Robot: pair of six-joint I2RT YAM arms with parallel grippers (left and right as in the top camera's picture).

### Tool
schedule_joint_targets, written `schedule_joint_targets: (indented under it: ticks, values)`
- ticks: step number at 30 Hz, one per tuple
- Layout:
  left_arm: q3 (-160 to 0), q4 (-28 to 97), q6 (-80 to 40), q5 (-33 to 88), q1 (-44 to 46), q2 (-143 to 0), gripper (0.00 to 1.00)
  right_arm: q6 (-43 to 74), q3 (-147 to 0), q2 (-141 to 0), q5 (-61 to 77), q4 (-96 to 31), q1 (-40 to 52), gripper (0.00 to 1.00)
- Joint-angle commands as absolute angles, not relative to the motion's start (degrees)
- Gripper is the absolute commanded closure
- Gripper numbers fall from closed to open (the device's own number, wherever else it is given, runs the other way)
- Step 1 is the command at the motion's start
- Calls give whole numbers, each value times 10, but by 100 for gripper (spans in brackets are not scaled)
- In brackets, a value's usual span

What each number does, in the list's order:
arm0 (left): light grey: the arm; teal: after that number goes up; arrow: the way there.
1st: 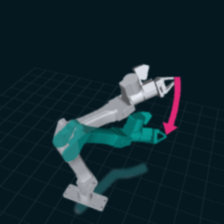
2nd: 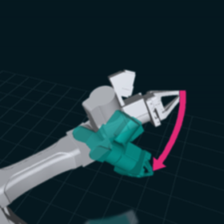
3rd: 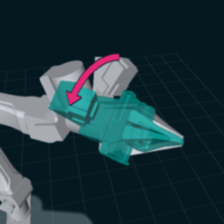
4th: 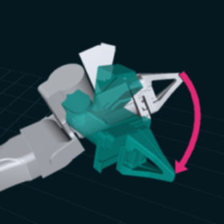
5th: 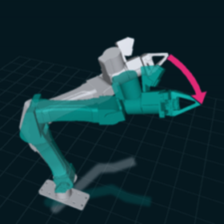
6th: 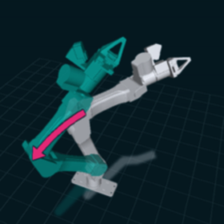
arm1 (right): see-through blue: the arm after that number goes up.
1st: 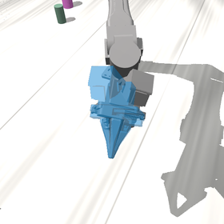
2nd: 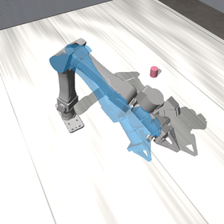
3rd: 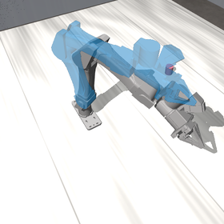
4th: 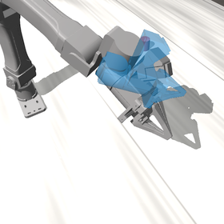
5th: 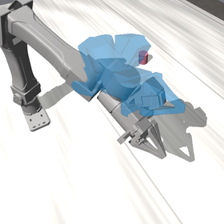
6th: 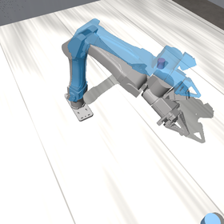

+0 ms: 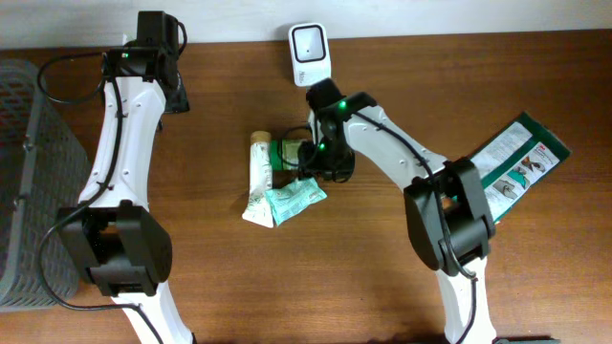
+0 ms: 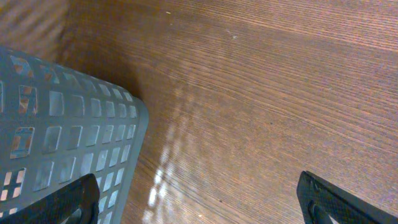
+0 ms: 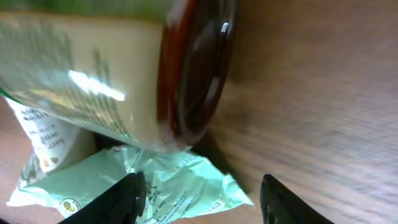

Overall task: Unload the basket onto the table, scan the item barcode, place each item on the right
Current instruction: 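Reach the right gripper to the mint-green packet and grasp it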

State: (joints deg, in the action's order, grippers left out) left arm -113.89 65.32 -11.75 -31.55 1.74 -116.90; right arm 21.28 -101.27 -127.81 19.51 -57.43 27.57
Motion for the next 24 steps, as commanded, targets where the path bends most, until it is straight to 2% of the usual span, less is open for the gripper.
schedule_joint_targets:
  ticks: [1,4,6,9,12,14,16,20,24]
  values:
    - [-1141,652,-117,-322,17,-1164,1,255,-983,-1279,178,-555,296,47]
    - [-1141,652,-117,-321,17,-1164,1,260,-973,-1278,149,-568,288,57]
    - [-1141,653,-117,-322,17,-1164,1,252,-974,-1278,137,-583,265,58]
    - [-1141,653,-117,-322,17,-1164,1,170,-992,-1277,130,-613,205,57]
    - [-1141,652,-117,-322,17,-1164,1,133,-1055,-1274,132,-659,152,48]
    - [-1141,653,-117,-322,17,-1164,1,122,-1119,-1268,137,-705,139,46]
    - [-1141,653,-117,-322,17,-1164,1,86,-1163,-1267,192,-737,156,47]
    - [-1141,653,-117,-322,17,-1164,1,70,-1146,-1268,194,-738,261,47]
    - [-1141,653,-117,-322,17,-1164,1,62,-1141,-1269,96,-730,370,47]
